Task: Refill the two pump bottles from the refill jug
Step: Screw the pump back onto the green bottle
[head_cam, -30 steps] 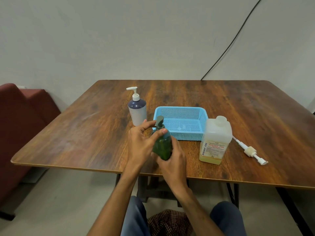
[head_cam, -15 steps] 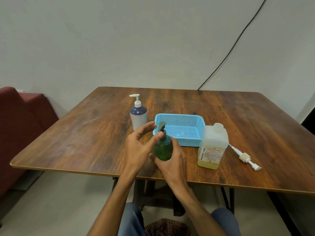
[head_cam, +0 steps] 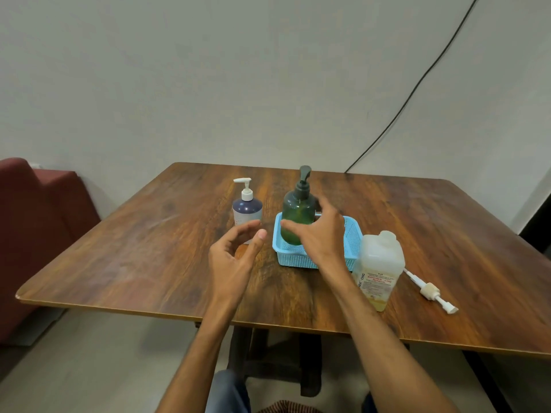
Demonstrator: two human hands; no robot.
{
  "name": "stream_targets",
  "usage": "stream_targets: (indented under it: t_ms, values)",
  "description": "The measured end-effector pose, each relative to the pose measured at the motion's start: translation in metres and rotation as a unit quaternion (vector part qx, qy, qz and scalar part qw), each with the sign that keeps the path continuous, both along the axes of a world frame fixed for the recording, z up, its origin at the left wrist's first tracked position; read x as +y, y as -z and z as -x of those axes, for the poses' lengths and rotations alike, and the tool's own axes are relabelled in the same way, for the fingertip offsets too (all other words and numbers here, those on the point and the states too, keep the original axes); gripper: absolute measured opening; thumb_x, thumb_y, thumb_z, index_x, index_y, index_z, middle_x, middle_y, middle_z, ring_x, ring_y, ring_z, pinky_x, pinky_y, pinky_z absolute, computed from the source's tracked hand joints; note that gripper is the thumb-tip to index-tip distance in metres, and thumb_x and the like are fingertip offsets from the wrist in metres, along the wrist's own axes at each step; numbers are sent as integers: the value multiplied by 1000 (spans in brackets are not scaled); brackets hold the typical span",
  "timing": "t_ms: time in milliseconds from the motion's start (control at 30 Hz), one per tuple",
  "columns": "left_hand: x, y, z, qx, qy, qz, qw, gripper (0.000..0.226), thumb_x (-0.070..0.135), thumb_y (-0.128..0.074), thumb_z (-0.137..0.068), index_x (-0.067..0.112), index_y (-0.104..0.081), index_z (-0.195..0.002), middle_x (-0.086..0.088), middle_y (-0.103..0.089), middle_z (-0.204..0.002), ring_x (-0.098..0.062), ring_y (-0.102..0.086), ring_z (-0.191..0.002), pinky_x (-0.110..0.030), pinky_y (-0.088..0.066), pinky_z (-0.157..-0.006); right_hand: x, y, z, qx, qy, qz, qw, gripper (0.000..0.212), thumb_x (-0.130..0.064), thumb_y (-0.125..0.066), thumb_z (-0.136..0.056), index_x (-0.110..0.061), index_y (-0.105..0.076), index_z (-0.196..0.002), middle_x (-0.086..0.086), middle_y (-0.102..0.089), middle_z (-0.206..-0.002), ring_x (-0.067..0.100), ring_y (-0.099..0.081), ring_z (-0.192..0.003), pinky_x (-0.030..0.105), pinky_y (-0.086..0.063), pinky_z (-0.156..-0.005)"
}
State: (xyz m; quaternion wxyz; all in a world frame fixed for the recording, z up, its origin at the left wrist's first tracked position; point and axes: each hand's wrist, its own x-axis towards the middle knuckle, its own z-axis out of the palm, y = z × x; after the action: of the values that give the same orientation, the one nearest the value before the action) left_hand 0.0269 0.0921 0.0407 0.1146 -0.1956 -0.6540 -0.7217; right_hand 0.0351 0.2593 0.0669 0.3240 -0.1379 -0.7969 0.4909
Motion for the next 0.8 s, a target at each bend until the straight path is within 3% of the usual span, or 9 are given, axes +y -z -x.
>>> stream_targets:
  t_ms: [100, 233, 567, 700, 800]
  values:
    - [-2, 3, 3, -8, -8, 1, 1000, 25, 20, -72, -87, 17, -72, -112, 8, -74, -106, -9, -69, -102, -30, -57, -90, 10, 5, 26, -48, 27, -14, 998, 64, -23, -91, -61, -17, -60, -117, 2, -62, -114, 19, -60, -100, 28, -52, -78]
    - [-7, 9, 10, -16, -17, 11, 1000, 27, 19, -72, -87, 15, -72, -114, 7, -74, -107, -7, -68, -101, -24, -57, -87, 20, 20, 48, -107, 36, -5, 994, 65, -19, -91, -60, -15, -59, -117, 6, -62, -118, 22, -60, -102, 37, -54, -85]
    - [-10, 25, 26, -30, -32, 25, 999, 25, 15, -71, -89, 17, -72, -115, 7, -74, -109, -7, -67, -102, -16, -54, -82, 25, 39, 60, -170, 29, 1, 985, 58, -20, -93, -58, -17, -55, -102, 5, -64, -110, 22, -60, -99, 37, -53, -82]
    - [-8, 31, 28, -37, -32, 33, 998, 25, 16, -70, -90, 19, -71, -114, 9, -73, -108, -4, -67, -101, -16, -55, -82, 28, 42, 61, -182, 24, -3, 983, 66, -21, -94, -59, -13, -57, -113, 6, -64, -116, 21, -59, -101, 36, -53, -85]
    - [-6, 32, 32, -35, -38, 46, 998, 26, 16, -70, -90, 18, -71, -116, 9, -72, -110, -3, -66, -103, -17, -55, -82, 29, 41, 58, -192, 9, 3, 981, 81, -26, -96, -59, -13, -52, -126, 7, -60, -127, 25, -57, -115, 39, -51, -93]
